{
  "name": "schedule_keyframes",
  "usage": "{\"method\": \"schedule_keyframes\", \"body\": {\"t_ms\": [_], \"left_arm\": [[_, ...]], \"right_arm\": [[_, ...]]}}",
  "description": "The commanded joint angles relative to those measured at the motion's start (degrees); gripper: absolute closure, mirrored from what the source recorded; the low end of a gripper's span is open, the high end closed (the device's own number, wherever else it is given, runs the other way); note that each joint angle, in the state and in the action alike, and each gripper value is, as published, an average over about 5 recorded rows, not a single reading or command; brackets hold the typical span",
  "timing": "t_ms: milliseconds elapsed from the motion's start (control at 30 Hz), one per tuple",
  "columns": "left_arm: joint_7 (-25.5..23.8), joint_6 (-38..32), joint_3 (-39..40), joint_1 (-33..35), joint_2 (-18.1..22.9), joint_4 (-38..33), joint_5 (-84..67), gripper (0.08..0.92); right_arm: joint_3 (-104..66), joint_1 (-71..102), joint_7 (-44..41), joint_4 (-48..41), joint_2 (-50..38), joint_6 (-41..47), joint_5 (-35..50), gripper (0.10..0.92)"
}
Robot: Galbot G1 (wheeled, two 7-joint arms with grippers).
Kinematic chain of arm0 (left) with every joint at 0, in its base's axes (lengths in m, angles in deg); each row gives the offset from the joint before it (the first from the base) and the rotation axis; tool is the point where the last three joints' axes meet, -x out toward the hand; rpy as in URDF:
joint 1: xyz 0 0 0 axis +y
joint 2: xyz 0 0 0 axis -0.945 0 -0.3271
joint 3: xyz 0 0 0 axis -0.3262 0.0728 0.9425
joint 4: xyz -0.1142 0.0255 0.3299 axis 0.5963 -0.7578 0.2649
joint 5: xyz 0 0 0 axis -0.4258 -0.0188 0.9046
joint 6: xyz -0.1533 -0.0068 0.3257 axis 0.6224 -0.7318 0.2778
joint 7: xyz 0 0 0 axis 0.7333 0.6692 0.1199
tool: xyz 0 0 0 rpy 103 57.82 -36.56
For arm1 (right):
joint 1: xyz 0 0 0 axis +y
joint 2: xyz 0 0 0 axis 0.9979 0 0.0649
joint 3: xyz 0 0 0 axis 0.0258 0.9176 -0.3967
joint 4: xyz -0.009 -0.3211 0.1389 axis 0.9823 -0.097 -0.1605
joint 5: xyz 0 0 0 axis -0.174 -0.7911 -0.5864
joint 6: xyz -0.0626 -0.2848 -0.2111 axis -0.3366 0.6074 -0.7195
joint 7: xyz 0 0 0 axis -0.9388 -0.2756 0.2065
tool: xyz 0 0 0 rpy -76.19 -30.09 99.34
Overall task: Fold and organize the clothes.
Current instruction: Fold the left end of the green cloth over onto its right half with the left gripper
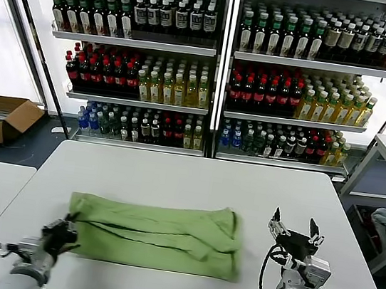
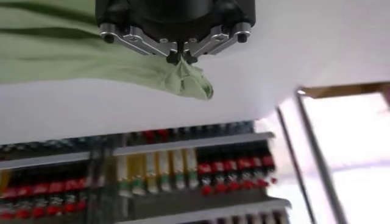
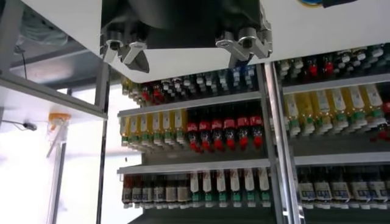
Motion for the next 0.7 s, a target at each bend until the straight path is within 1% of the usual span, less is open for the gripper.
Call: {"method": "schedule_keyframes", "body": {"t_ms": [33,133,233,367,467,633,700], "left_arm": [[-0.3,-1.9,-25.0,0.5,-21.8,11.6,-5.3,0.902],[-0.3,-1.3,-25.1,0.3,-21.9,10.5,-5.6,0.902],[-0.4,-0.5,-22.1,0.2,-19.5,6.5,-5.1,0.902],[-0.6,0.5,-14.5,0.6,-14.2,0.6,-4.1,0.902],[-0.7,1.7,-6.6,0.2,-9.6,-2.8,-3.8,0.902],[0.0,4.8,5.7,-3.3,-2.0,-4.9,-3.7,0.902],[0.3,5.7,9.3,-4.9,0.1,-4.9,-3.4,0.902]], "right_arm": [[0.5,-0.5,0.1,-0.4,0.0,0.0,0.0,0.203],[0.6,-0.4,0.2,-0.5,0.2,0.0,0.0,0.203],[0.6,-0.1,0.3,-0.3,0.4,0.0,-0.1,0.203],[0.2,0.6,0.4,0.4,0.5,0.1,-0.4,0.203],[-0.4,1.5,0.4,1.1,0.5,0.1,-0.5,0.203],[-1.9,3.7,0.4,2.4,0.7,-0.1,-0.5,0.203],[-2.5,4.5,0.4,2.8,0.8,-0.3,-0.5,0.203]]}}
